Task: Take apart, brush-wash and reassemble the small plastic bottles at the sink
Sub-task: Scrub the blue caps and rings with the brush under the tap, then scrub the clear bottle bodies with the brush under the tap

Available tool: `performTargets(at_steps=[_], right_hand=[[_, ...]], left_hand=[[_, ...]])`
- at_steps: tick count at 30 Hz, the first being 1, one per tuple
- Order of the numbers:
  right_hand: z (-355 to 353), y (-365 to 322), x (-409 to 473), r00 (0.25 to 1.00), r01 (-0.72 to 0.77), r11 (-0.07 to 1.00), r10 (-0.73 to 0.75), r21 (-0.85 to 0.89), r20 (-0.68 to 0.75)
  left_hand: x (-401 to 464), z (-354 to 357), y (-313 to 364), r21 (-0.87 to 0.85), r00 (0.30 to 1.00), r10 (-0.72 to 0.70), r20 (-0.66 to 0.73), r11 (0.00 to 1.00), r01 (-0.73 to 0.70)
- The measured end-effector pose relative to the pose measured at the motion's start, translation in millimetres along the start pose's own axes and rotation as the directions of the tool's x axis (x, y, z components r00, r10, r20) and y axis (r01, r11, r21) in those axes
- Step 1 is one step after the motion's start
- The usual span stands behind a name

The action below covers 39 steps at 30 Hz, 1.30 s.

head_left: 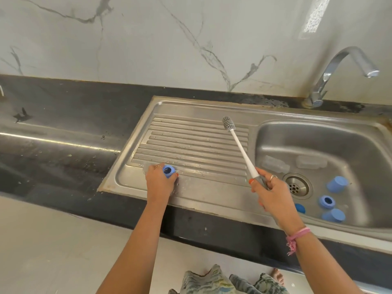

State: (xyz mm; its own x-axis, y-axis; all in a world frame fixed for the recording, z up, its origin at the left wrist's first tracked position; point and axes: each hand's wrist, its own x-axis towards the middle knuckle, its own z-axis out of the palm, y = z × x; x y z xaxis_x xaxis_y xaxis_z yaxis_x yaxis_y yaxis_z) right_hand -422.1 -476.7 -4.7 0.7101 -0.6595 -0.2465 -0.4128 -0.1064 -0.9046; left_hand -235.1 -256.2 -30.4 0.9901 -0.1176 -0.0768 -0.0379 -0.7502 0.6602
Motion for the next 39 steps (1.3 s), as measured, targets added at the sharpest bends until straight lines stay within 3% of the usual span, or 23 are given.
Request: performTargets(at_steps=[7, 18, 39], right_hand=[[-15, 10, -2, 0.999, -0.032, 0.999, 0.033, 0.038, -0.028], [-82, 46, -8, 0.991, -0.040, 0.997, 0.048, 0.062, -0.127], [-275, 106, 35, 0.985, -0.115, 0.993, 0.119, 0.035, -0.125]], left_hand=[[-11, 2, 27, -0.016, 0.989, 0.143, -0.035, 0.990, -0.143], [-50, 58, 108, -0.023, 0.931, 0.356, 0.083, 0.935, -0.355], [-115, 229, 241, 0.013, 0.889, 0.376, 0.260, 0.920, -0.393]])
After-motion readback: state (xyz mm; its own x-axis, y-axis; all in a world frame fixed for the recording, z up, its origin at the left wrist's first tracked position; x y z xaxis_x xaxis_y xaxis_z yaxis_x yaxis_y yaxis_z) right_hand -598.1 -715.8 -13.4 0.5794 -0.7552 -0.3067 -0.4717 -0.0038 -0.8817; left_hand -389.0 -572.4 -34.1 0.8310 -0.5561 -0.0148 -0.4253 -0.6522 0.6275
